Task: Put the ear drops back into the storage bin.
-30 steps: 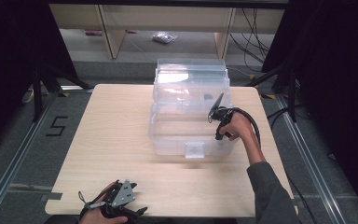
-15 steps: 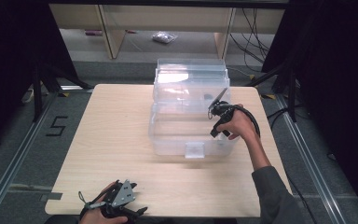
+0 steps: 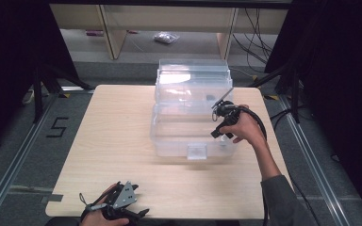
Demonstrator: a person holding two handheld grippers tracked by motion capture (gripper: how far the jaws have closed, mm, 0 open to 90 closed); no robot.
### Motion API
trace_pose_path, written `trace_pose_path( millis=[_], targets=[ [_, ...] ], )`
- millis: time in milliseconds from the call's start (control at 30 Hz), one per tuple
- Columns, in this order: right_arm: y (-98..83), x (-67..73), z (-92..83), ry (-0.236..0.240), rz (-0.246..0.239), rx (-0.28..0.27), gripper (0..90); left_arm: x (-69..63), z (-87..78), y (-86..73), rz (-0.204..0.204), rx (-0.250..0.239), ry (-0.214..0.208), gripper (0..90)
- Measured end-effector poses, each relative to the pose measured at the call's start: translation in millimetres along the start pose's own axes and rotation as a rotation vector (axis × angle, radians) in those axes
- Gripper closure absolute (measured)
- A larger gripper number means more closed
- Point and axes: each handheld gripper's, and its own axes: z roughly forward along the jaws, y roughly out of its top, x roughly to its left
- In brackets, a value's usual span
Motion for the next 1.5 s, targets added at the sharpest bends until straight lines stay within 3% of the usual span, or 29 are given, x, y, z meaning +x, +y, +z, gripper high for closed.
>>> trace_pose_path(
  millis=[100,133,200,267,433,533,700,733,833,867,900,967,1033,1167,1267,1433,1500],
  targets=[
    [-2.0,1.5,-2.3,0.004,-0.003,-0.018,24.9,0.0,0.1,0.0,0.000,-0.002,0.000,15.2],
    [-3.0,3.9,-3.6,0.012,0.024,-0.005,24.8,0.7,-0.3,0.4,0.014,0.000,0.002,15.2],
    [-5.3,5.6,-4.4,0.008,0.024,-0.009,24.8,0.7,-0.2,0.3,0.011,0.000,0.001,15.2],
    [-7.3,5.0,-5.0,0.008,-0.006,-0.031,24.6,-0.1,0.2,0.0,-0.004,0.000,-0.001,15.2],
    [-12.1,7.1,-7.8,0.010,-0.011,-0.053,24.1,0.3,-0.2,0.3,0.006,0.000,0.001,15.2],
    [-14.5,9.9,-10.4,0.013,0.026,-0.049,23.8,-0.1,-0.1,0.1,-0.001,0.000,0.000,15.2],
    [-18.8,13.3,-12.8,0.029,0.028,-0.057,23.8,0.6,-0.3,0.4,0.011,0.000,0.002,15.2],
    [-20.5,13.2,-13.3,0.027,0.005,-0.080,23.7,0.7,-0.3,0.4,0.012,0.001,0.002,15.2],
    [-22.6,14.1,-14.1,0.020,0.006,-0.095,23.0,0.7,-0.3,0.4,0.012,0.001,0.003,15.2],
    [-24.2,16.8,-15.6,0.015,0.026,-0.080,22.5,0.7,-0.3,0.4,0.012,0.001,0.003,15.2],
    [-25.4,17.5,-15.7,0.013,0.003,-0.091,22.6,0.8,-0.3,0.4,0.012,0.001,0.003,15.2],
    [-27.8,20.8,-18.6,0.016,0.024,-0.091,23.1,0.7,-0.2,0.3,0.013,0.001,0.002,15.2],
    [-30.5,21.3,-21.2,0.011,-0.006,-0.121,22.8,0.0,0.1,0.1,0.001,0.002,0.001,15.2],
    [-35.6,24.1,-24.8,0.028,0.013,-0.133,22.7,0.0,0.2,-0.1,-0.002,0.001,0.001,15.2],
    [-39.8,23.5,-25.1,0.021,-0.004,-0.155,22.7,-0.2,0.5,-0.2,-0.005,0.001,0.000,15.2],
    [-49.2,30.4,-26.1,0.028,0.028,-0.151,22.6,-0.1,0.5,-0.1,-0.002,0.002,0.000,15.2],
    [-52.8,31.7,-23.6,0.031,-0.019,-0.182,22.6,-0.1,0.5,-0.1,-0.002,0.003,0.000,15.2]
  ],
)
